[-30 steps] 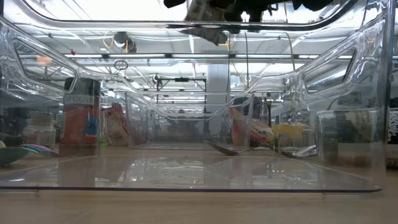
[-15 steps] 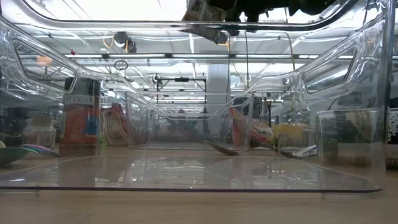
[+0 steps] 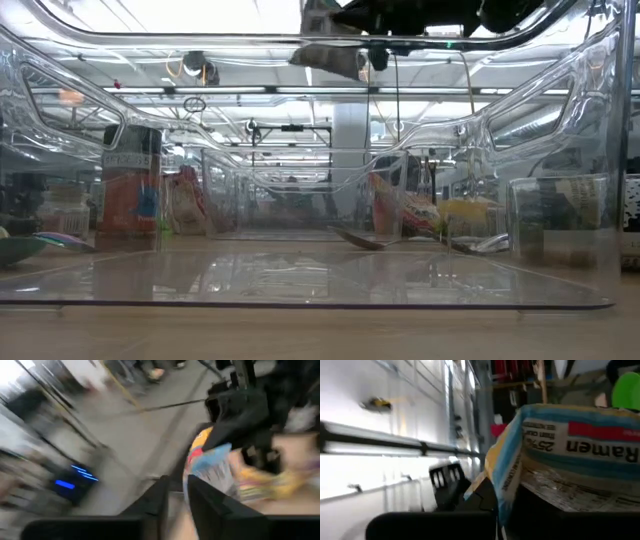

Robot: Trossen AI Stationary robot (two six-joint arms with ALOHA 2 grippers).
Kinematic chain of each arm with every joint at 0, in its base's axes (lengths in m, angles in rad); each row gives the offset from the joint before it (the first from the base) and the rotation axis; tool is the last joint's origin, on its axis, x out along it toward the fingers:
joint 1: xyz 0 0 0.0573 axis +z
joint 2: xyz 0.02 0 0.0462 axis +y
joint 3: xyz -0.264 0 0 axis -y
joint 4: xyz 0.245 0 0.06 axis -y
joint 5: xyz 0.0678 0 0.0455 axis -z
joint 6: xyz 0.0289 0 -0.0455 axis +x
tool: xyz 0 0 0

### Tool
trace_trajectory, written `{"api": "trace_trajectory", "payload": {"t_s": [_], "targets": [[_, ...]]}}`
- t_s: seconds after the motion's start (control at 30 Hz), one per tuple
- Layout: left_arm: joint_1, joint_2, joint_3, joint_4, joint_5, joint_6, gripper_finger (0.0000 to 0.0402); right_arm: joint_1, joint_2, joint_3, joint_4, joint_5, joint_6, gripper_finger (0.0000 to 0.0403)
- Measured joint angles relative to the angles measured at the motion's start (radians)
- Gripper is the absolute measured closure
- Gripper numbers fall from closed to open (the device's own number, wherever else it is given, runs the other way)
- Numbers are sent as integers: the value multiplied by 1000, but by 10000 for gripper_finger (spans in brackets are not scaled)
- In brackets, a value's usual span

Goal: Pick & Place Food Item
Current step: Put the blue noodle pack into the middle transparent bin

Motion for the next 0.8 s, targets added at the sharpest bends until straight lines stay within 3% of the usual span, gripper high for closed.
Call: {"api": "trace_trajectory", "payload": {"t_s": [0.17, 0.37, 0.8], "targets": [[139, -6, 0, -51, 324, -230, 242, -35, 0, 0, -54, -195, -136, 403], [234, -8, 0, -64, 490, -246, 206, -101, 0, 0, -169, -485, -391, 403], [451, 5, -3, -64, 960, -332, 212, -92, 0, 0, -514, -813, -754, 403]]}}
